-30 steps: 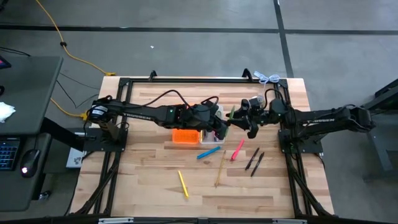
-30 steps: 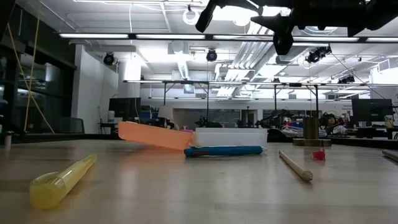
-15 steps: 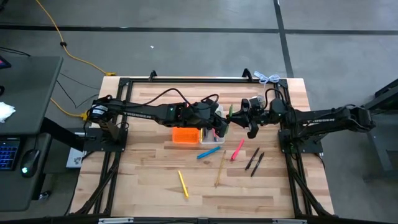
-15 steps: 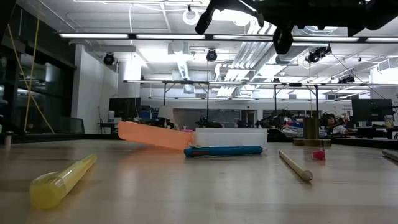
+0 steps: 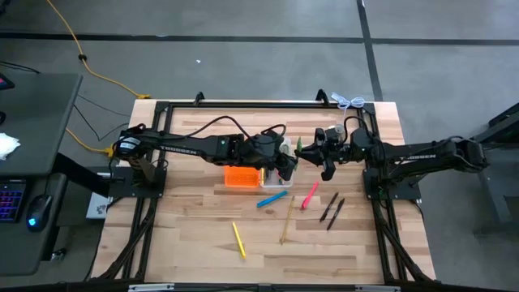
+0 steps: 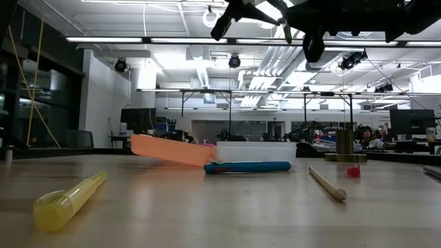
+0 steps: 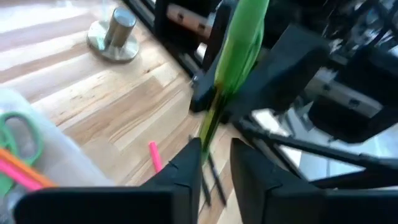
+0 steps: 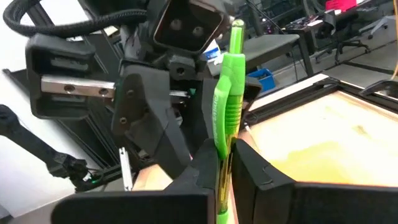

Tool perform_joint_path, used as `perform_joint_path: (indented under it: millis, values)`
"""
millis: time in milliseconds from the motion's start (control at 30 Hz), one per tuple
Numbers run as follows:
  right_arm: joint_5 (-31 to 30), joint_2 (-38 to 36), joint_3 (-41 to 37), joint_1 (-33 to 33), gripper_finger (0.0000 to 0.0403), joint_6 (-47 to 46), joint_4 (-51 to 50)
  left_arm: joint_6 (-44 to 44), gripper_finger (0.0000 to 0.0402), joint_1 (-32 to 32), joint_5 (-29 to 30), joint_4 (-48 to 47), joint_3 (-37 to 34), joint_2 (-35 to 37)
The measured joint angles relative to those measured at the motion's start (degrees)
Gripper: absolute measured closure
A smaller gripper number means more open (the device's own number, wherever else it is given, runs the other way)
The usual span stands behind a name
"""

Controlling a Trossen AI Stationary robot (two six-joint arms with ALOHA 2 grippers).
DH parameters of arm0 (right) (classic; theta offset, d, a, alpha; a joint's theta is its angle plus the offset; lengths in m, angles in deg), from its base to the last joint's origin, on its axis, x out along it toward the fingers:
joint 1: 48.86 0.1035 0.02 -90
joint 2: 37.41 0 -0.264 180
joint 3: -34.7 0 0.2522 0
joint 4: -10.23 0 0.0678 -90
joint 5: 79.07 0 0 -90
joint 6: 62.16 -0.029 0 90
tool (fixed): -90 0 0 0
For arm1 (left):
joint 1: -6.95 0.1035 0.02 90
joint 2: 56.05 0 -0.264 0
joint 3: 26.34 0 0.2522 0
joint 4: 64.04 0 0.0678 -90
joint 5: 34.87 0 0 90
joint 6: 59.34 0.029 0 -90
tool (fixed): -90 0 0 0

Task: Pick & place school supplies into a supply box
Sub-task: Put the green pen into the supply box

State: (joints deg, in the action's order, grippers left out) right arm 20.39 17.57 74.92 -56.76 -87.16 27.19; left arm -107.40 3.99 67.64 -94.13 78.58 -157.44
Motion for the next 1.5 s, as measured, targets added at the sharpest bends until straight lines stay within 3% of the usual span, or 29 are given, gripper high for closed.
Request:
perform_joint_path:
  millis: [233, 400, 633, 933, 1133, 1333, 1500]
  values:
    - [-0.13, 0.0, 0.0, -1.61, 0.0398, -0.26, -0.17, 0.04, 0.0247, -0.02, -0.65, -6.53, 0.01, 1.04]
    - [0.25, -0.02, 0.04, -3.25, 0.0398, -3.54, -1.55, -0.88, 0.024, -0.02, -0.81, -15.29, 0.08, 2.55]
    - [0.12, 1.46, 0.11, -4.42, 0.0399, -10.48, -3.04, -6.99, 0.0255, -0.02, 0.01, -34.36, 0.02, 4.32]
    - [0.04, 9.48, 0.32, -4.51, 0.0399, -17.04, 1.56, -15.14, 0.0257, -0.04, 0.77, -58.1, 0.0, 4.04]
    - [0.7, 16.39, 8.33, -4.17, 0.04, -14.03, -4.47, -18.35, 0.0257, -0.04, 3.77, -69.45, -0.02, 4.04]
    - [-0.05, 22.97, 20.75, -3.19, 0.0395, -5.06, -19.83, -19.42, 0.0257, -0.04, 4.17, -72.82, -2.81, 4.04]
    - [-0.34, 26.9, 25.85, -3.28, 0.0398, -3.01, -24.41, -22.27, 0.0257, -0.04, 2.54, -73.71, -7.64, 4.07]
